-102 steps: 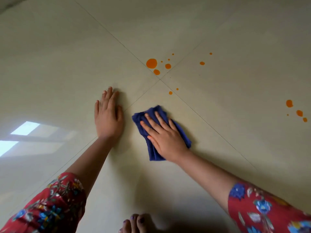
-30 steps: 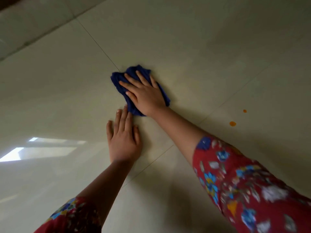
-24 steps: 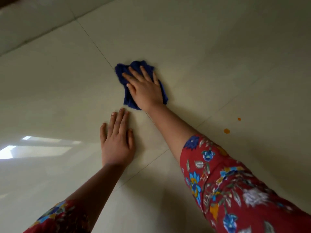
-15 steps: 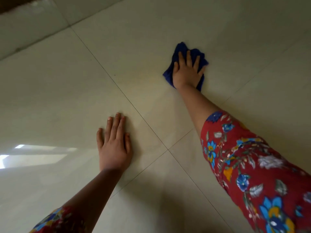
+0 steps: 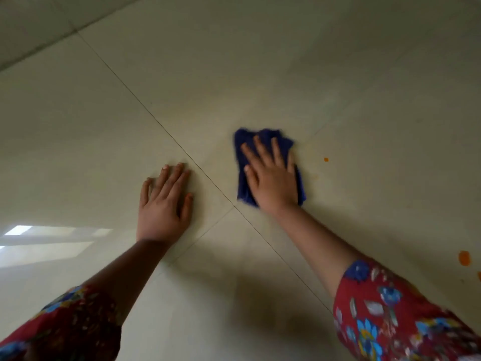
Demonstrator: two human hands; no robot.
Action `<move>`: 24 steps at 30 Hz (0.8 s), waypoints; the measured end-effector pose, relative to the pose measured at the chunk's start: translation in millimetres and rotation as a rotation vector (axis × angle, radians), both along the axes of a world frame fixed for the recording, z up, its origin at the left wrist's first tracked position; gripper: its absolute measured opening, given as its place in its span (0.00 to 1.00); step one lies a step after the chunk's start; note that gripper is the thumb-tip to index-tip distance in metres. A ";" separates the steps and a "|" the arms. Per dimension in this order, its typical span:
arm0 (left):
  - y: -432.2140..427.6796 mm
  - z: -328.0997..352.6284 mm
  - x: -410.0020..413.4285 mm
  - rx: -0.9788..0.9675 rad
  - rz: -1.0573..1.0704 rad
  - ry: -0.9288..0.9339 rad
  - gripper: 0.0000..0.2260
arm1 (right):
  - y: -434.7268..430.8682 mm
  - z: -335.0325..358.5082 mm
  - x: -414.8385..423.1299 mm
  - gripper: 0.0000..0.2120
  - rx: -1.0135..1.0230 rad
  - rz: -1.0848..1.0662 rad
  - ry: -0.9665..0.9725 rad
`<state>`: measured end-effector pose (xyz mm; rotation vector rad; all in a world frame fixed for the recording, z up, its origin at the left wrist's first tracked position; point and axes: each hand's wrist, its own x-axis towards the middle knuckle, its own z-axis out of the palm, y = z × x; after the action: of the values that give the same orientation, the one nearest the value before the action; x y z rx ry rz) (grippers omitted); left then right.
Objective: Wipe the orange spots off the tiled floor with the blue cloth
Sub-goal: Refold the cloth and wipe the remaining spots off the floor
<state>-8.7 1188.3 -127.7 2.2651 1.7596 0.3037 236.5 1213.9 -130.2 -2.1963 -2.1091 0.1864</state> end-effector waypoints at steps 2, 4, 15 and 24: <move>-3.1 3.9 6.2 0.056 -0.105 -0.032 0.22 | -56.6 1.5 5.7 0.24 -0.023 0.181 -0.042; -8.0 9.3 31.9 0.069 -0.152 -0.134 0.21 | -80.2 -0.1 39.5 0.24 -0.042 0.204 -0.077; -35.3 -3.1 123.4 -0.090 -0.177 0.024 0.27 | -136.9 1.6 100.5 0.24 -0.053 0.157 -0.068; -33.7 -3.2 124.2 -0.080 -0.162 0.011 0.26 | -37.0 1.4 104.4 0.25 -0.031 -0.180 -0.031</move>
<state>115.5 1154.6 -130.9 2.3378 1.5521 0.1856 340.8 1176.8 -128.8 -2.4059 -1.9212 0.1728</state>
